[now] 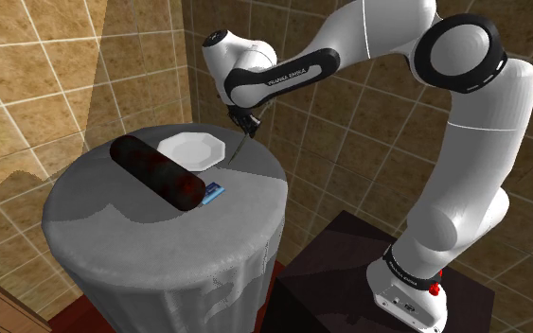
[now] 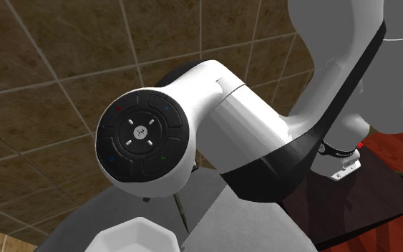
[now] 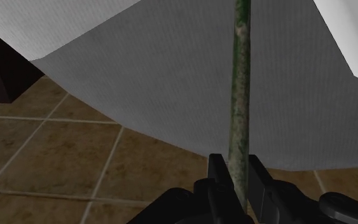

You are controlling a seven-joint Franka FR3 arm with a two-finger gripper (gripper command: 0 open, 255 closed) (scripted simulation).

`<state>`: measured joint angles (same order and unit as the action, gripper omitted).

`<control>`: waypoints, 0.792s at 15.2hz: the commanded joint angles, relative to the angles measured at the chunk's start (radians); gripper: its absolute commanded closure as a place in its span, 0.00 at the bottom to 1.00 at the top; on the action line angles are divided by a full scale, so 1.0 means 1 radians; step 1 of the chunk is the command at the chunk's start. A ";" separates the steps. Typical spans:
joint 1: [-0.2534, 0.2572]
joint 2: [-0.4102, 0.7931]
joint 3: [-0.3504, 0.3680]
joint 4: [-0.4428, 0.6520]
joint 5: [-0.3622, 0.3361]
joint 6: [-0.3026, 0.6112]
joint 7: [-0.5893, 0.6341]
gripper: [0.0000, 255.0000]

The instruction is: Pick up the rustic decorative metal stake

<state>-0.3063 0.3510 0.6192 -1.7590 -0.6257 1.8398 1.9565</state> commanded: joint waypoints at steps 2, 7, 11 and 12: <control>-0.002 -0.014 0.004 0.020 0.012 -0.026 -0.017 1.00; -0.003 -0.036 0.011 0.058 0.031 -0.075 -0.046 1.00; -0.002 -0.049 0.016 0.093 0.044 -0.116 -0.069 1.00; -0.002 -0.052 0.016 0.103 0.047 -0.126 -0.074 1.00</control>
<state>-0.3033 0.3022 0.6422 -1.6705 -0.5739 1.7298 1.8873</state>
